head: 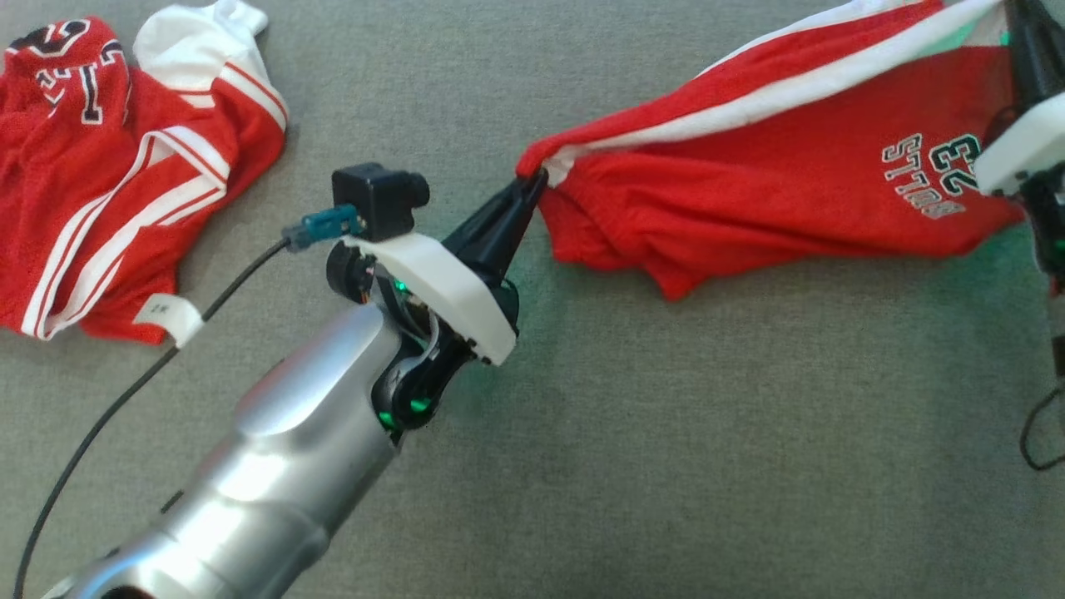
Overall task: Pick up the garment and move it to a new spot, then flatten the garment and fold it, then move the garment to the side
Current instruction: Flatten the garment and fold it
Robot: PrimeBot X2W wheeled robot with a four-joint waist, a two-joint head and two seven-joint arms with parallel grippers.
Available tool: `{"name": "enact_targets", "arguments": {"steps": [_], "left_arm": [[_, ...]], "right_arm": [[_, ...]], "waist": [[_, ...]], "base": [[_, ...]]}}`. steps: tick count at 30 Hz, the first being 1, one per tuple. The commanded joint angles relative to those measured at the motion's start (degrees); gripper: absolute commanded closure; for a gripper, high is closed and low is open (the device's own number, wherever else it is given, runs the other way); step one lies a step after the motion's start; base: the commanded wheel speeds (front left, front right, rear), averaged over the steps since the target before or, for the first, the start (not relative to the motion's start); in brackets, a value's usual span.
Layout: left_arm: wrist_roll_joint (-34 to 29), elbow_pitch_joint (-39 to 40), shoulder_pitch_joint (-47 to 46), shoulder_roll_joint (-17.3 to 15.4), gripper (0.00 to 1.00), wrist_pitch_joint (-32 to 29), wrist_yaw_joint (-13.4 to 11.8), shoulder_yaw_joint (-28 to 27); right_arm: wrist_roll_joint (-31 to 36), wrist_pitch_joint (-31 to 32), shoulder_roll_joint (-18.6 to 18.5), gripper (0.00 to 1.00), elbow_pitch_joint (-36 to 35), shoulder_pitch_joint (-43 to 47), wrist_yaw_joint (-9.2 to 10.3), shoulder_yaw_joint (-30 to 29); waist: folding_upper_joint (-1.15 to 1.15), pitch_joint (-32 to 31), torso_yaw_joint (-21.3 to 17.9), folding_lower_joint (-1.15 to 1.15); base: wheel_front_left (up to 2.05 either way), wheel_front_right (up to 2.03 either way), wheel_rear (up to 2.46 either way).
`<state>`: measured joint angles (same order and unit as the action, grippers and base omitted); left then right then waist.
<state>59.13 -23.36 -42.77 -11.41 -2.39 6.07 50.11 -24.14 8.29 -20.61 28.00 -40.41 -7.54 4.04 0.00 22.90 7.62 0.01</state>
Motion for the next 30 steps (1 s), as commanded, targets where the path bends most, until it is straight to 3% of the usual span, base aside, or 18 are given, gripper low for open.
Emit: {"name": "enact_targets", "arguments": {"steps": [1, 2, 3, 4, 5, 6, 7, 8, 14, 20, 26, 30], "left_arm": [[-0.1, 0.2, -3.0, -0.2, 1.0, 1.0, 0.4, -2.2], [-0.1, -0.4, -3.3, 0.0, 0.95, 1.1, 0.5, -2.1], [-0.2, -0.9, -3.6, 0.2, 0.8, 1.3, 0.6, -2.0], [-0.2, -0.9, -3.6, 0.2, 0.8, 1.3, 0.6, -2.0], [-0.2, -1.5, -3.8, 0.4, 0.6, 1.5, 0.7, -1.9], [-0.2, -2.0, -3.9, 0.5, 0.4, 1.6, 0.7, -1.9], [-0.2, -2.4, -4.1, 0.6, 0.09, 1.8, 0.8, -1.8], [-0.2, -2.8, -4.1, 0.6, 0.0, 2.0, 0.8, -1.7], [-2.5, -4.3, -2.1, 0.0, 0.0, 6.9, -0.3, -1.6], [-10.2, -2.7, 3.2, -1.7, 0.0, 16.3, -6.9, -2.0], [-20.0, 6.5, 12.2, -0.2, 0.0, 17.4, -14.2, -9.0], [-27.6, 13.6, 19.8, 2.2, 0.0, 17.4, -16.7, -13.0]], "right_arm": [[0.0, -1.4, -0.8, 1.0, 0.6, -2.4, 0.05, 1.9], [-0.1, -1.9, -0.7, 0.99, 1.9, -3.2, 0.05, 2.4], [-0.3, -2.3, -0.5, 0.76, 3.0, -3.8, 0.05, 2.8], [-0.3, -2.3, -0.5, 0.76, 3.0, -3.8, 0.05, 2.8], [-0.7, -2.7, -0.3, 0.42, 4.1, -4.4, 0.05, 3.3], [-1.0, -3.2, -0.2, 0.0, 5.0, -5.0, 0.05, 3.6], [-1.2, -4.0, -0.1, 0.0, 5.8, -5.4, 0.05, 3.8], [-1.4, -4.7, 0.0, 0.0, 6.5, -5.6, 0.05, 4.2], [-4.8, -8.7, -0.7, 0.0, 6.6, -2.7, 0.05, 7.2], [-8.5, -8.5, -3.5, 0.0, 3.8, 5.8, 0.05, 10.2], [-10.0, -8.5, -6.6, 0.0, 3.5, 10.4, 0.05, 8.5], [-7.9, -7.8, -8.8, 0.0, 6.9, 9.1, 0.05, 6.6]], "waist": [[0.0, 0.6, 0.5, -0.01], [0.0, 0.7, 0.5, -0.01], [0.0, 0.8, 0.5, -0.01], [0.0, 0.8, 0.5, -0.01], [0.0, 0.8, 0.5, -0.01], [0.0, 0.8, 0.4, -0.01], [0.0, 0.8, 0.3, -0.01], [0.0, 0.7, 0.2, -0.01], [0.0, -1.5, -1.0, -0.01], [0.0, -3.9, -1.6, -0.01], [0.0, -4.6, 0.6, -0.01], [0.0, -4.2, 3.2, -0.01]], "base": [[0.0, 0.0, 0.0], [0.0, 0.0, 0.0], [0.0, 0.0, 0.0], [0.0, 0.0, 0.0], [0.0, 0.0, 0.0], [0.0, 0.0, 0.0], [0.0, 0.0, 0.0], [0.0, 0.0, 0.0], [0.0, 0.0, 0.0], [0.0, 0.0, 0.0], [0.0, 0.0, 0.0], [0.0, 0.0, 0.0]]}}
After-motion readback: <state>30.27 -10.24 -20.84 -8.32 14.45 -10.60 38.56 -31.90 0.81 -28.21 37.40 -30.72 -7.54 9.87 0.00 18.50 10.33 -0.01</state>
